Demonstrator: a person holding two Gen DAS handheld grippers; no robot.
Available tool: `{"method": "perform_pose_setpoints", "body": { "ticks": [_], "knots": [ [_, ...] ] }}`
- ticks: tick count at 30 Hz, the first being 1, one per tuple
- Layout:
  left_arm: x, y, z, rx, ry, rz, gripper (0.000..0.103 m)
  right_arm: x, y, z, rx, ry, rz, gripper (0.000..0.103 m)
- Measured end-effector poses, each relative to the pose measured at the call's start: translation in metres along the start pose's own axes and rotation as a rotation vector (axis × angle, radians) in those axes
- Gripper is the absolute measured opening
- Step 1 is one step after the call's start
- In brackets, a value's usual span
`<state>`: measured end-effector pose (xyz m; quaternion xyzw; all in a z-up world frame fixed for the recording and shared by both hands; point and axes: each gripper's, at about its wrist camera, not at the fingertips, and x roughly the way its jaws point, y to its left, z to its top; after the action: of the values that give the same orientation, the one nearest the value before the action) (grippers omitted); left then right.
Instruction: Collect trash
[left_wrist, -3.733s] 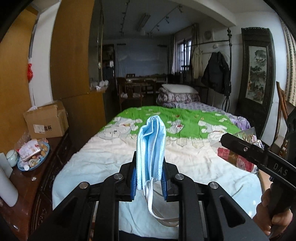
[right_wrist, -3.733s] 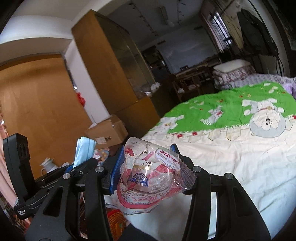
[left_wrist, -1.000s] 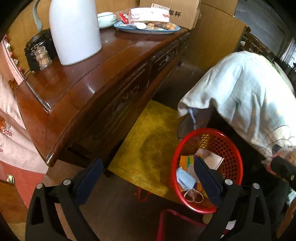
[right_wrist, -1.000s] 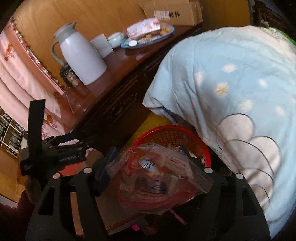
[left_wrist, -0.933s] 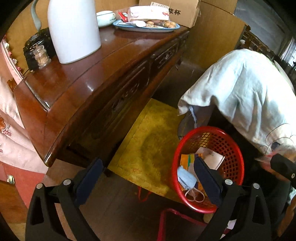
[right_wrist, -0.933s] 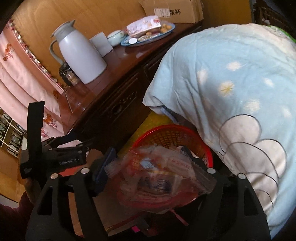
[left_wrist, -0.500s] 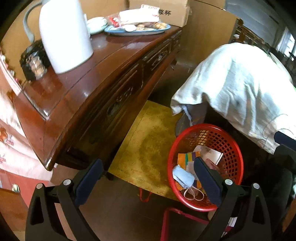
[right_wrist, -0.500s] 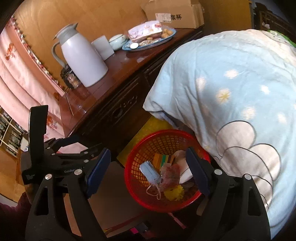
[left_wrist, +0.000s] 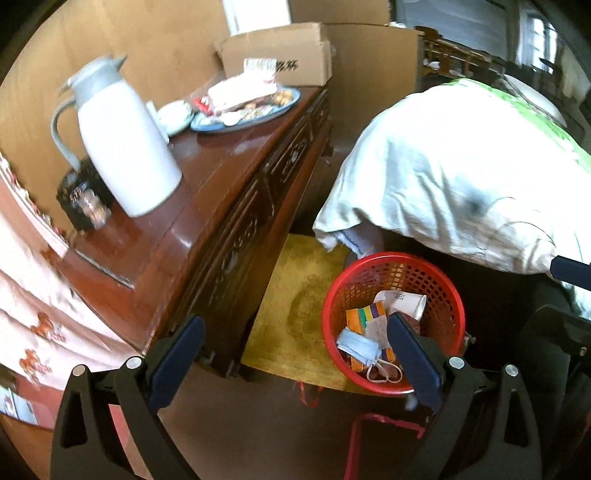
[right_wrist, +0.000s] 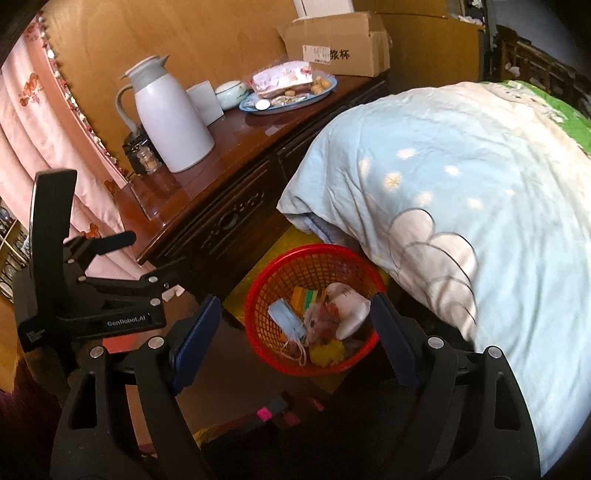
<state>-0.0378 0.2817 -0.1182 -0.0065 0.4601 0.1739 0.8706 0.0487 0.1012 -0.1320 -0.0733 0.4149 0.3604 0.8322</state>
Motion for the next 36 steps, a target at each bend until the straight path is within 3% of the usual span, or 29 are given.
{"method": "perform_pose_setpoints", "body": {
  "ticks": [10, 20, 36],
  "knots": [
    [-0.030, -0.025, -0.015, 0.084, -0.041, -0.023, 0.097, -0.019, -0.008, -0.028, 0.072, 0.026, -0.037, 0.081],
    [-0.014, -0.033, -0.029, 0.116, -0.013, 0.007, 0.097, -0.004, 0.006, -0.038, 0.007, 0.078, -0.116, 0.081],
    [-0.010, -0.037, -0.031, 0.116, -0.008, -0.027, 0.097, 0.001, 0.003, -0.039, 0.021, 0.096, -0.124, 0.081]
  ]
}}
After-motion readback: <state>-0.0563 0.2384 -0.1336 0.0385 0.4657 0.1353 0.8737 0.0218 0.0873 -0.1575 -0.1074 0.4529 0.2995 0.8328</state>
